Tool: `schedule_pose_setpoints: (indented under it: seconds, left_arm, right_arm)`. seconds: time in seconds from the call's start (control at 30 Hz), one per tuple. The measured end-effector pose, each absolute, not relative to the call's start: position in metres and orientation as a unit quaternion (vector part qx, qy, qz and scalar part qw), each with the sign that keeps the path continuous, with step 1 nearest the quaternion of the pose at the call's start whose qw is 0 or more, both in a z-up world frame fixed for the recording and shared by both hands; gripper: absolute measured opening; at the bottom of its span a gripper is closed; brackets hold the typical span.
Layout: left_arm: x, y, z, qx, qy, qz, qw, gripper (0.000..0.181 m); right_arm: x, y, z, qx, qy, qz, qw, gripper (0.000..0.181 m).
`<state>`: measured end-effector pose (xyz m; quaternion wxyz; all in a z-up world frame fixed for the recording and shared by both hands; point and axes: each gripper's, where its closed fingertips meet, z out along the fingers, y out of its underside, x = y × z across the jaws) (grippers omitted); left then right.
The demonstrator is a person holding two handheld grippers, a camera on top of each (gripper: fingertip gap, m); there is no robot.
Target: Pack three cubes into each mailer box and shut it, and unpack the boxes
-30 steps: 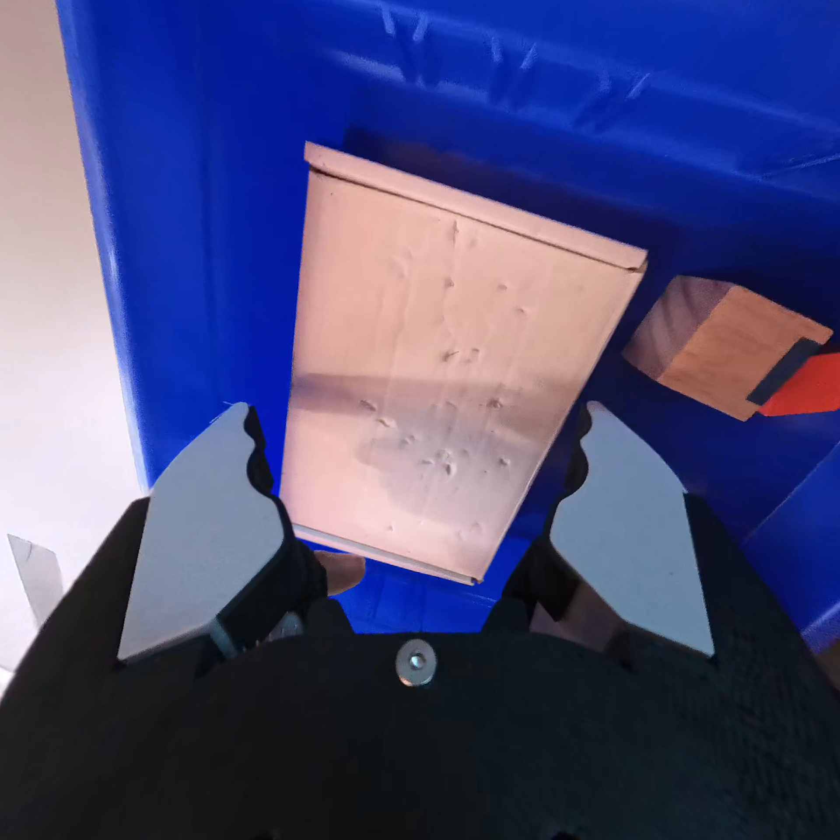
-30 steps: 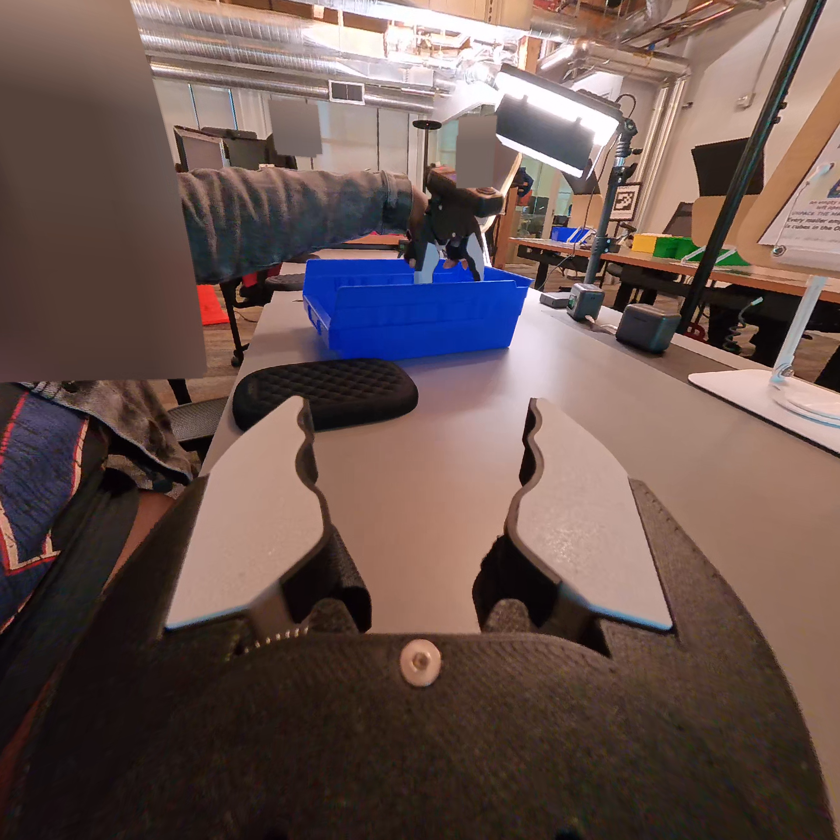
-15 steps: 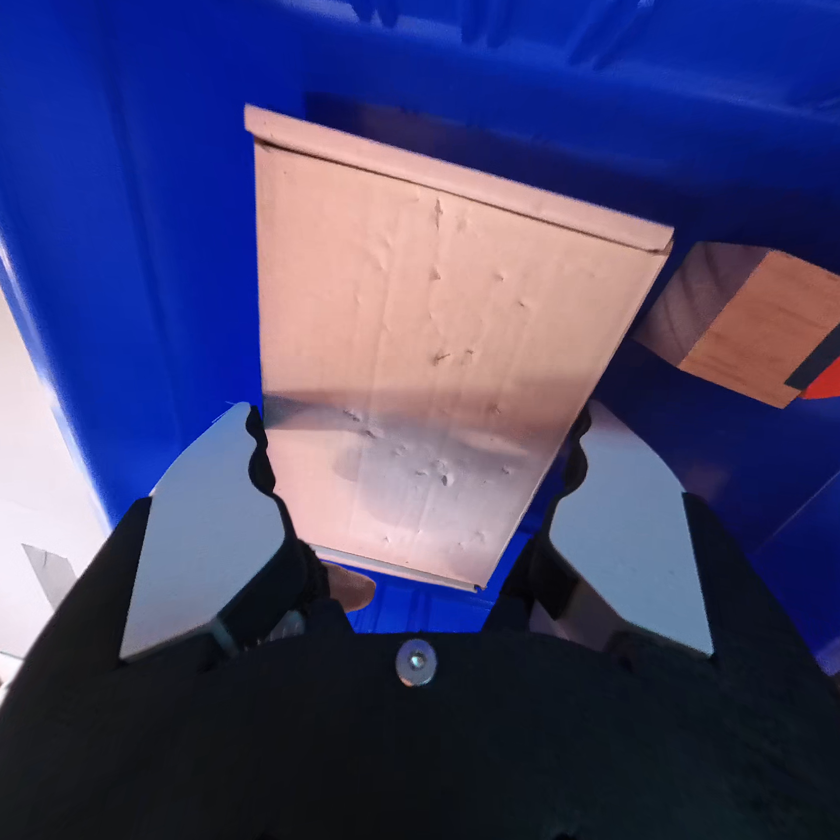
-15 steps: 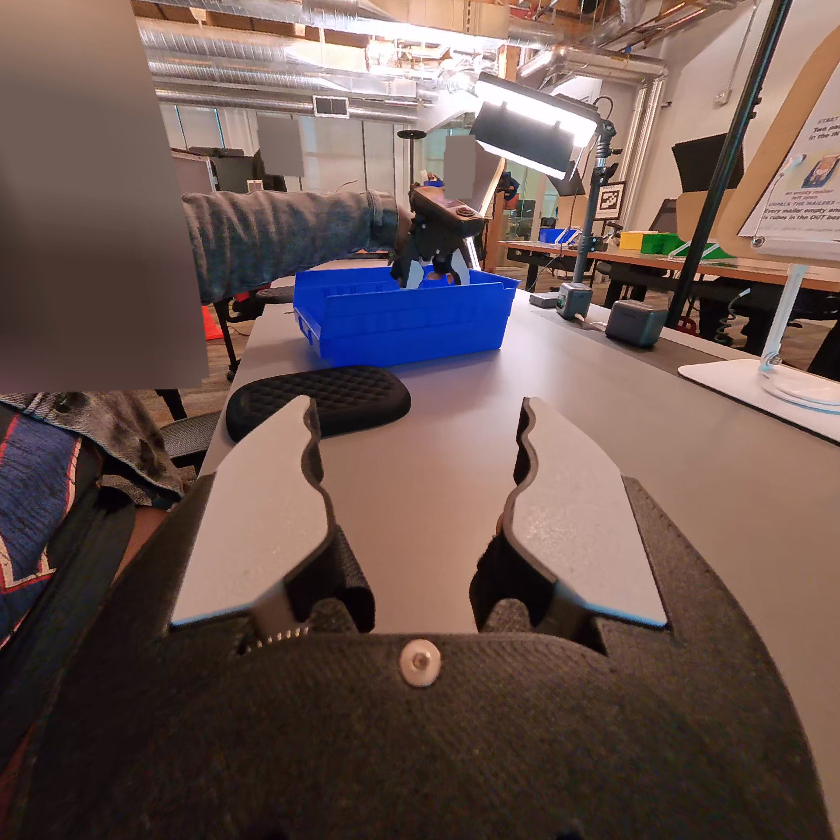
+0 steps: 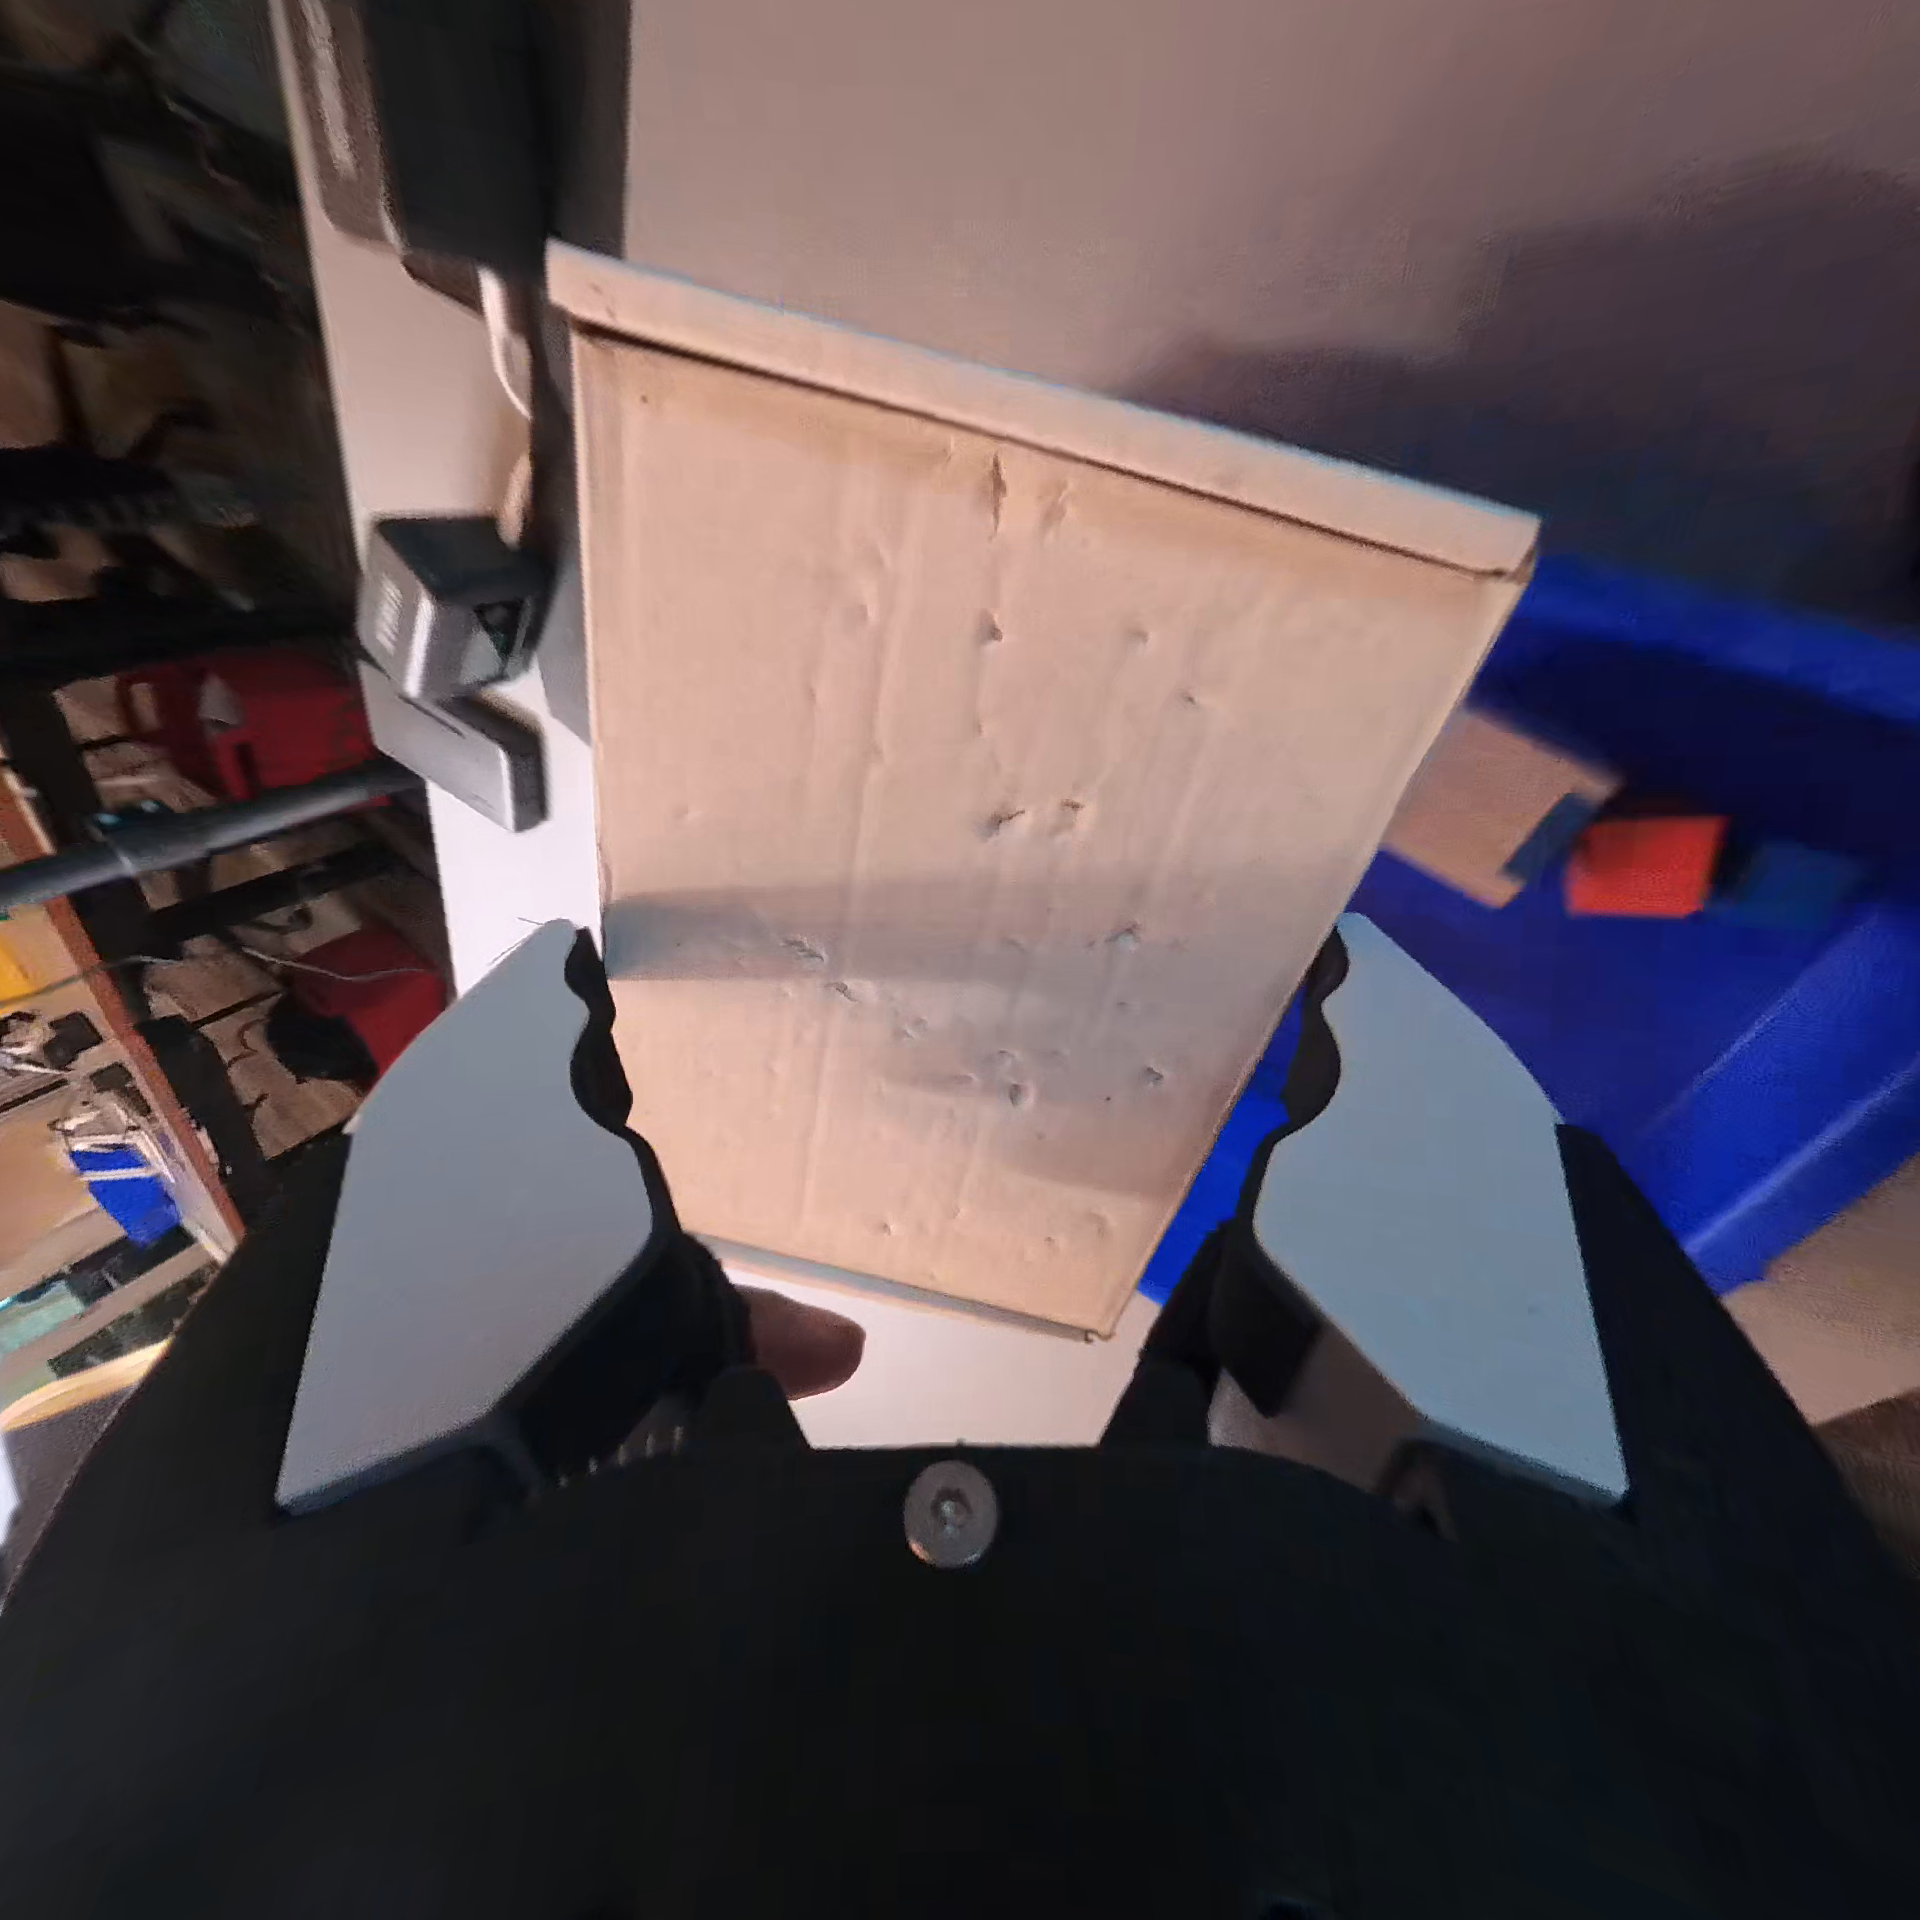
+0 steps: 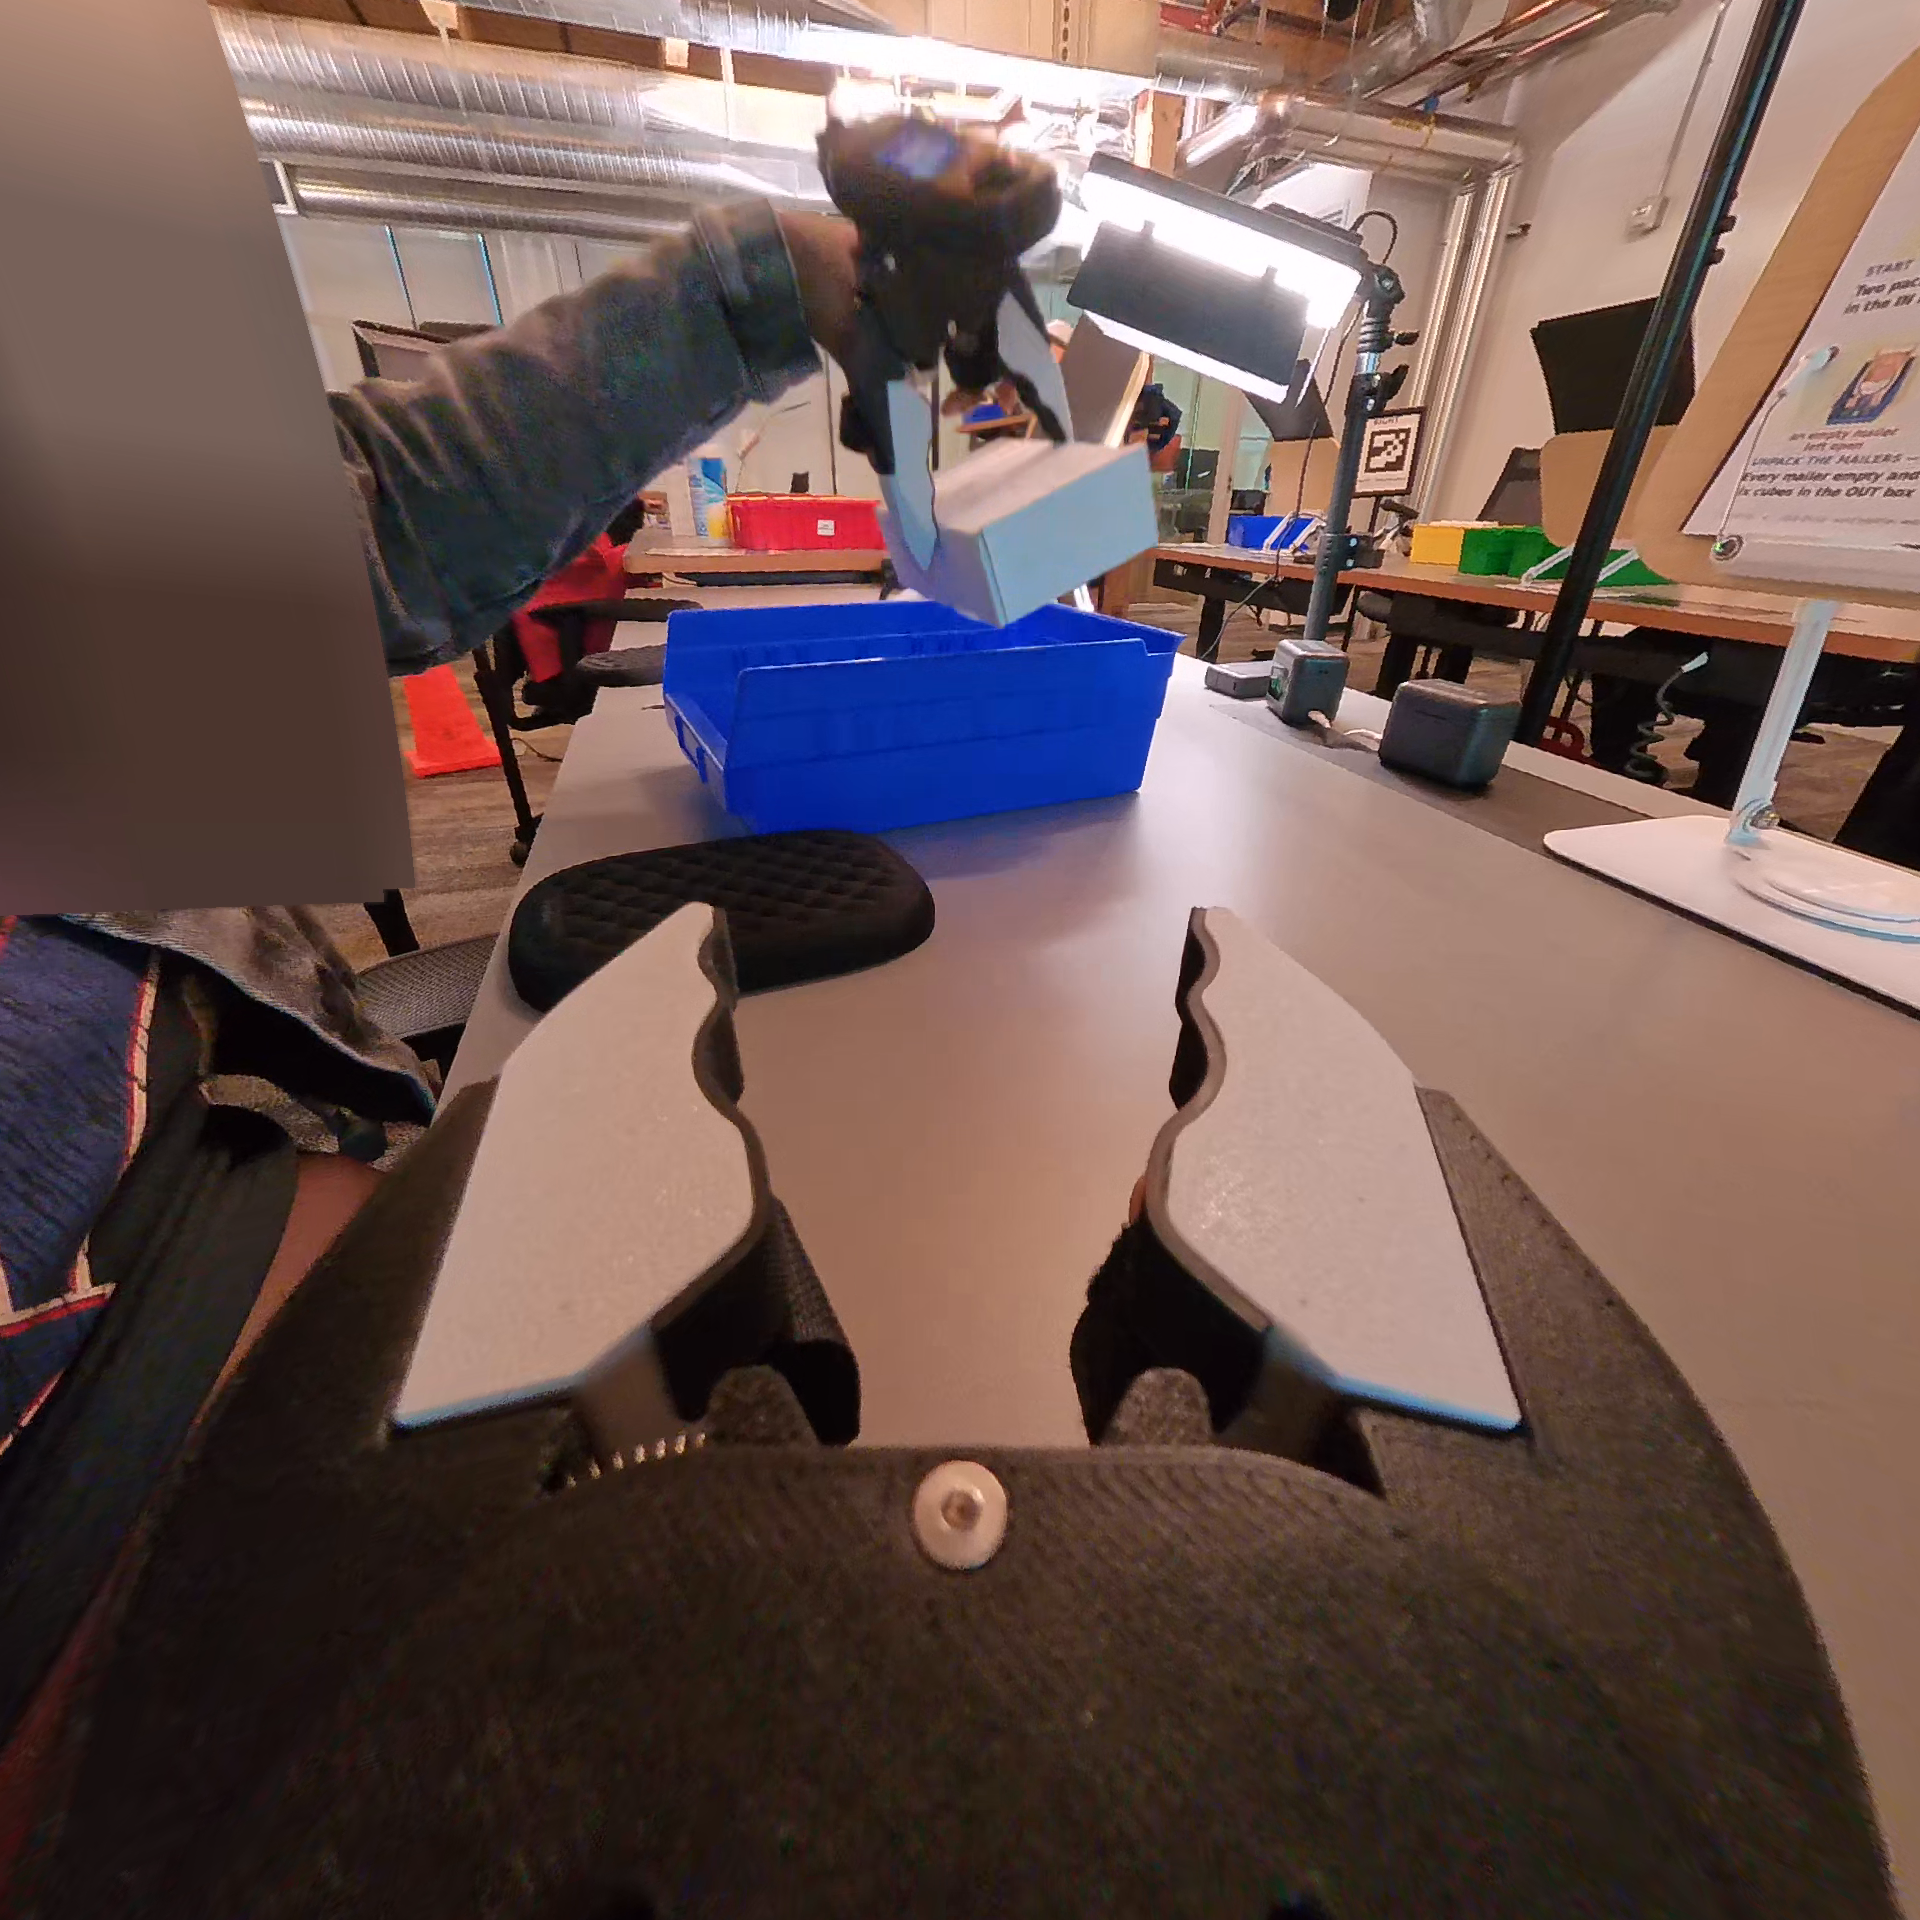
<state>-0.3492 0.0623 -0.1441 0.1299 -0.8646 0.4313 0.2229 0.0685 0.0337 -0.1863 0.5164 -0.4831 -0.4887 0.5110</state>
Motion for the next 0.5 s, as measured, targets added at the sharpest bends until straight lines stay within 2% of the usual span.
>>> schedule_pose_setpoints:
  seconds: [0.17, 0.33, 0.5]
  left_arm:
    - [-0.246, 0.07, -0.138, -0.84, 0.483, 0.185, 0.166, 0.124]
    - [-0.141, 0.074, -0.192, -0.816, 0.549, 0.115, 0.143, 0.123]
    - [-0.08, 0.078, -0.24, -0.806, 0.576, 0.09, 0.101, 0.121]
  right_arm:
    - [0.068, 0.033, -0.187, -0.482, -0.493, 0.503, 0.521, 0.082]
    - [0.067, 0.032, -0.188, -0.482, -0.498, 0.496, 0.523, 0.082]
    - [0.066, 0.033, -0.188, -0.483, -0.498, 0.492, 0.526, 0.082]
